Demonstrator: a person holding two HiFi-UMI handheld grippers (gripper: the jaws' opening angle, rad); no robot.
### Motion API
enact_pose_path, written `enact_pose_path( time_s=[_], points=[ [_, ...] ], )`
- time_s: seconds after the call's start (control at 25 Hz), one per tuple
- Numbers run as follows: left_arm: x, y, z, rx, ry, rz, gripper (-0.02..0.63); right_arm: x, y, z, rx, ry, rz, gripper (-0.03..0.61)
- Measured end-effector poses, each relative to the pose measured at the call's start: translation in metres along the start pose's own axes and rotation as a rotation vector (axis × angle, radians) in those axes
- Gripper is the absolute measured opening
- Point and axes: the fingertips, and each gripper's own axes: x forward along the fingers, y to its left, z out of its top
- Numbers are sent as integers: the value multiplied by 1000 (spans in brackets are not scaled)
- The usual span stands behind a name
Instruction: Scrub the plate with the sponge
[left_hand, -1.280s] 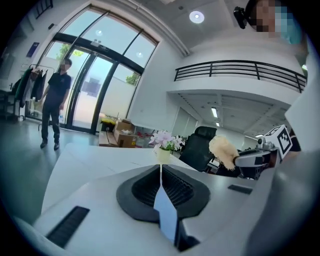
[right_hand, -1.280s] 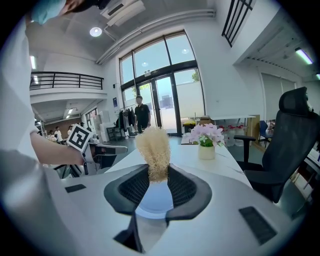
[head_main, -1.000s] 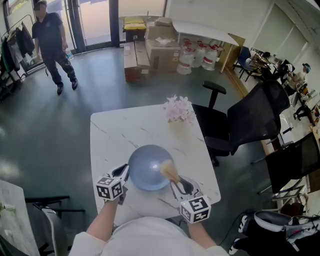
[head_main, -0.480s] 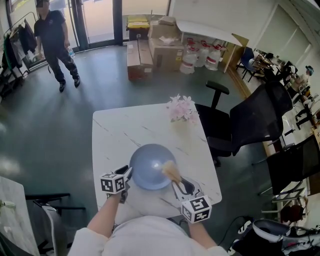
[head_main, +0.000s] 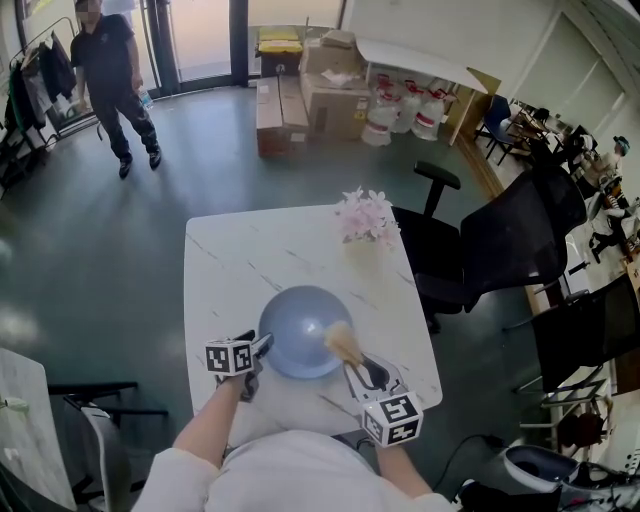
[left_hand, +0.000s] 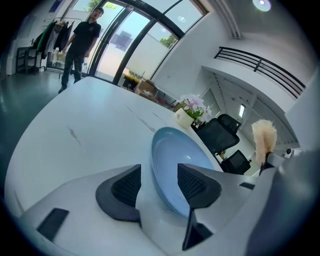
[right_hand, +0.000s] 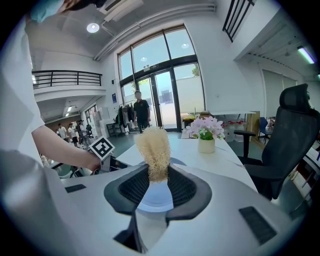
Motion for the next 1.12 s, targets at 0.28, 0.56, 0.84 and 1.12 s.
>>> enact_pose_path(
  time_s=[0.28,0.56,0.84,1.12],
  points=[
    [14,8,-5,-59,84,19,218,1,0,-2,3,6,2,120],
    [16,7,-7,24,155,52,218,2,-1,-4,12,8,-1,120],
    [20,6,-13,170,223,105,137,0,-5,-6,19,5,-12,120],
    [25,6,-12,79,193,96,87,-2,-9,-8,26,6,-19,120]
  ],
)
